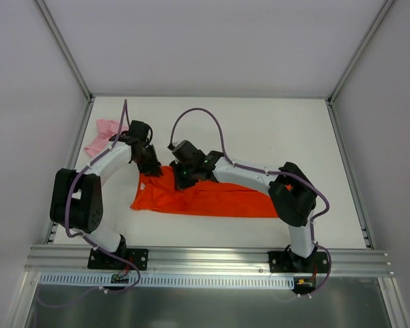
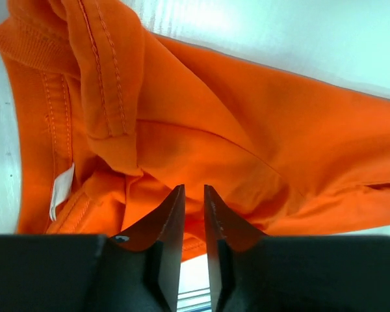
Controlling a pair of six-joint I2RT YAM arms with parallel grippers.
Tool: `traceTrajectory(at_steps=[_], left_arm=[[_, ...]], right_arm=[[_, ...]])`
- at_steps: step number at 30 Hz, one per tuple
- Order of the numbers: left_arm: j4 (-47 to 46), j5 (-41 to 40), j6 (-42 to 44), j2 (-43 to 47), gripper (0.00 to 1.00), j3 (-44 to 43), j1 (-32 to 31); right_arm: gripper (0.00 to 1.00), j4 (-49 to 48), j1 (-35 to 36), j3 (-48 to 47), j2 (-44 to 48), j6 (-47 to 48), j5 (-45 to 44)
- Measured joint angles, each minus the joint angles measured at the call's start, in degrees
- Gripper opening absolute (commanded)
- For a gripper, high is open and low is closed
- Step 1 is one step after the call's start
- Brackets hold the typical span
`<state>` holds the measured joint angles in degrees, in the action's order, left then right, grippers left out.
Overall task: Fold and stack the t-shirts
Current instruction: Fold the other side of the tshirt into a rectangle
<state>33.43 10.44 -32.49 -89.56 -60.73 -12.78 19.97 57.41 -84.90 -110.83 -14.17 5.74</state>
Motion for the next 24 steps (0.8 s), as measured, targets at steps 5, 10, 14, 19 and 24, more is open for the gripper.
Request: traceTrajectory(at_steps=[5, 10, 14, 19, 24], left_arm=[[-0.87, -0.02, 0.48, -4.76, 0.13, -0.11, 0.57], [-1.75, -0.26, 1.60, -5.33, 0.10, -0.11, 2.78], [-2.23, -0.48, 2.32, -6.91, 0.08, -0.11, 4.57], [-3.04, -0.52, 3.13, -10.05, 0.06, -0.22, 5.60], [-3.17, -0.13, 3.48, -12.55, 0.03, -1.70, 5.77]], right_arm=[[0.01, -3.37, 0.00, -0.09, -5.11, -1.57, 2.05], [0.01, -5.16, 0.00, 0.81, -7.45, -3.06, 2.64], [0.01, -6.91, 0.00, 3.74, -7.37, -3.85, 2.03], [0.01, -7.56, -0.02, 5.51, -6.56, -4.85, 0.68], [0.01, -6.82, 0.15, 6.51, -4.85, -2.93, -1.27]])
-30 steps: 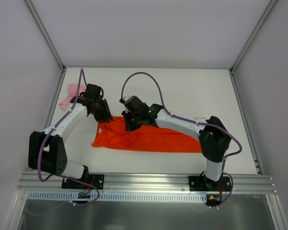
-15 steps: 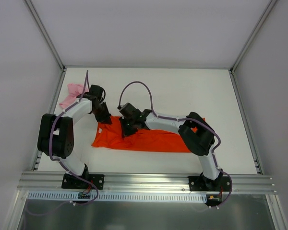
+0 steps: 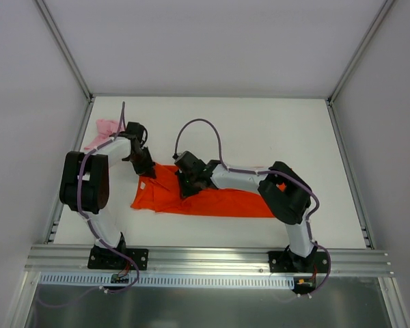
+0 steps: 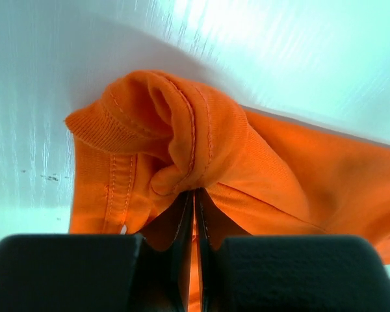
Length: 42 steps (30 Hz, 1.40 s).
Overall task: Fold and stack the t-shirts
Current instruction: Fold the other side of the tshirt into a rectangle
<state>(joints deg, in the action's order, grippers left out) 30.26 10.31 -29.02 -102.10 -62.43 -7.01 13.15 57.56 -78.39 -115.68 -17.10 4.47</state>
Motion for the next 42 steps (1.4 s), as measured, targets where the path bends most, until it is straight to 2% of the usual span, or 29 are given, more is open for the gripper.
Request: traceTrajectory(at_steps=[4, 7, 8, 9, 12, 15, 19, 23, 29, 35, 42], left_arm=[[-0.07, -0.07, 0.28, -0.68, 0.02, -1.01, 0.00], [-0.02, -0.04, 0.85, -0.74, 0.08, -1.64, 0.00], [0.07, -0.02, 1.05, -0.74, 0.11, -1.97, 0.00], [0.17, 0.00, 1.36, -0.63, 0.19, -2.36, 0.00], [0.90, 0.02, 1.86, 0.48, 0.33, -3.52, 0.02], [2.38, 0.07, 2.08, 3.06, 0.39, -4.76, 0.37], [3.85, 0.02, 1.97, 7.52, 0.43, -5.81, 0.83], [5.55, -0.13, 0.85, 12.59, 0.43, -4.81, 1.11], [6.43, -0.96, -2.25, 19.85, 0.42, 4.55, 1.11], [6.56, -2.03, -5.18, 21.62, 0.42, 12.76, 1.11], [6.32, -4.09, -7.56, 21.68, 0.40, 15.37, 1.11]], right_arm=[[0.04, 2.23, -0.28, 0.28, 4.72, 3.93, -3.32], [0.22, 4.66, -1.09, -1.97, 7.98, 7.34, -5.57], [0.35, 5.64, -1.60, -3.80, 8.33, 9.03, -6.25], [0.36, 6.27, -2.08, -5.51, 8.37, 10.05, -6.86], [0.36, 9.70, -4.00, -11.52, 7.41, 14.67, -8.15], [0.36, 11.98, -5.55, -16.26, 4.46, 17.90, -8.66], [0.36, 15.13, -6.45, -19.67, -0.90, 21.09, -9.20], [0.31, 17.33, -6.32, -22.49, -6.36, 22.84, -9.11], [0.30, 18.88, -6.32, -24.65, -9.68, 23.87, -8.11], [0.32, 18.91, -6.32, -28.00, -10.71, 24.26, -6.67], [0.31, 19.12, -6.27, -30.38, -13.44, 24.57, -4.63]])
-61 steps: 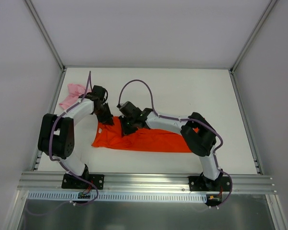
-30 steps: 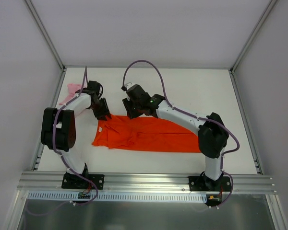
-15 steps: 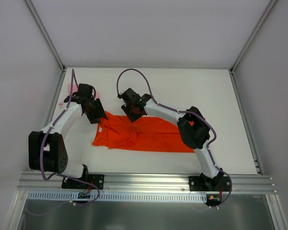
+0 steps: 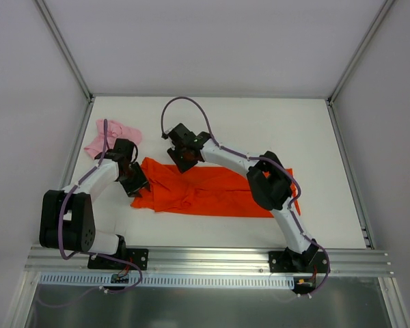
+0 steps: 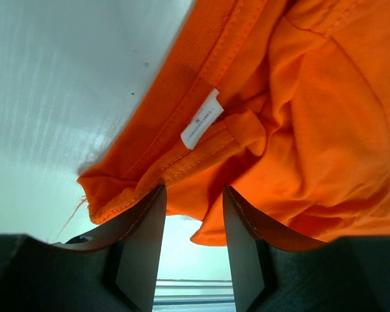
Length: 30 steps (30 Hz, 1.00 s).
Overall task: Fold and stack the t-shirts
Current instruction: Fold the other side of the tshirt into a rectangle
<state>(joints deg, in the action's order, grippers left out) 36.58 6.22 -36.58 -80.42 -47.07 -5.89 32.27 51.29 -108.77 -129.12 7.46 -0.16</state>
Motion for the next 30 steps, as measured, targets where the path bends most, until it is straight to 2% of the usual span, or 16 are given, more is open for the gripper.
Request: traceTrajectory(at_steps=[9, 13, 14, 18, 20, 30], left_arm=[[-0.48, -1.05, -0.52, -0.15, 0.39, 1.81, 0.00], [-1.25, -1.57, -0.55, -1.31, 0.36, 1.97, 0.00], [-1.44, -1.88, -0.55, -1.70, 0.36, 2.03, 0.00], [-2.36, -2.29, -0.59, -2.49, 0.36, 3.06, 0.00], [-2.84, -2.27, -0.68, -2.71, 0.35, 3.65, 0.00], [-3.23, -2.27, -0.79, -2.82, 0.34, 3.89, 0.00]], right_arm=[[0.29, 1.27, 0.79, -1.90, -3.82, 0.39, 0.85], [0.15, 2.12, 1.09, -4.00, -5.46, 0.79, 0.83], [0.09, 2.16, 1.09, -4.22, -5.66, 0.81, 0.81], [0.07, 2.51, 1.14, -4.28, -5.75, 0.94, 0.15], [0.01, 2.51, 1.16, -4.28, -5.75, 1.01, -0.35], [0.01, 2.67, 1.31, -5.75, -5.73, 0.96, -2.67]])
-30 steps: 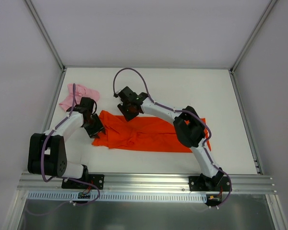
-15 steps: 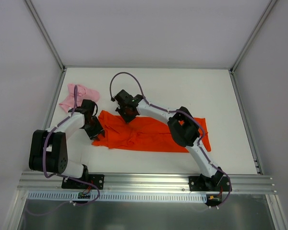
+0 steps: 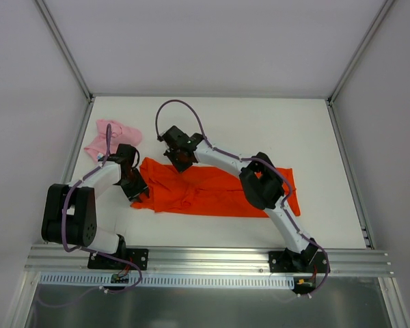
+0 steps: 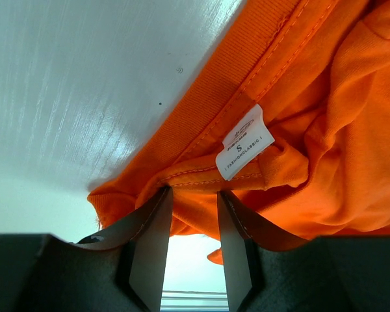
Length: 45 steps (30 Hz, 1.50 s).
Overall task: Fold and stack the t-shirts
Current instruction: Fold the other side of the tshirt into a rectangle
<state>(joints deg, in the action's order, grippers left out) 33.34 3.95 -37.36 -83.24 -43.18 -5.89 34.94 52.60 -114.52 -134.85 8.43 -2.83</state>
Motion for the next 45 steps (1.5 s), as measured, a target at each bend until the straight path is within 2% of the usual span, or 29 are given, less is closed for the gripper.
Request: traceTrajectory(at_steps=[8, 9, 10, 11, 14, 23, 37, 41, 42, 43, 45], left_arm=[[-0.17, 0.02, 0.00, 0.00, 0.33, 0.26, 0.00], [-0.17, 0.02, 0.00, 0.00, 0.33, 0.26, 0.00], [-0.17, 0.02, 0.00, 0.00, 0.33, 0.26, 0.00], [-0.17, 0.02, 0.00, 0.00, 0.33, 0.28, 0.00], [-0.17, 0.02, 0.00, 0.00, 0.33, 0.28, 0.00], [-0.17, 0.00, 0.00, 0.17, 0.33, 0.33, 0.00], [-0.22, 0.02, 0.00, 0.24, 0.33, 0.37, 0.00], [-0.20, 0.00, 0.02, 0.24, 0.33, 0.37, 0.00], [-0.20, 0.00, 0.02, 0.24, 0.33, 0.37, 0.00], [-0.20, 0.00, 0.02, 0.24, 0.33, 0.37, 0.00], [-0.20, 0.00, 0.02, 0.24, 0.33, 0.37, 0.00]], right_arm=[[0.02, 0.15, 0.00, -2.21, 0.00, 0.04, -1.07], [0.06, 0.28, 0.00, -2.86, 0.00, 0.04, -1.09], [0.19, 0.31, 0.00, -3.39, 0.00, 0.07, -1.09], [0.25, 0.28, 0.00, -3.96, 0.00, 0.39, -1.11], [0.27, 0.26, 0.00, -4.42, 0.00, 0.46, -1.11], [0.22, 0.90, 0.04, -4.42, -0.02, 0.59, -0.85], [0.25, 1.38, 1.09, -4.42, -2.99, 0.61, -0.35], [0.18, 1.55, 1.20, -4.42, -3.54, 0.63, -0.39], [0.13, 1.53, 1.22, -4.42, -3.54, 0.66, -0.39], [0.02, 1.53, 1.22, -4.42, -3.54, 0.74, -0.42], [0.01, 1.55, 1.22, -4.42, -3.54, 0.83, -0.44]])
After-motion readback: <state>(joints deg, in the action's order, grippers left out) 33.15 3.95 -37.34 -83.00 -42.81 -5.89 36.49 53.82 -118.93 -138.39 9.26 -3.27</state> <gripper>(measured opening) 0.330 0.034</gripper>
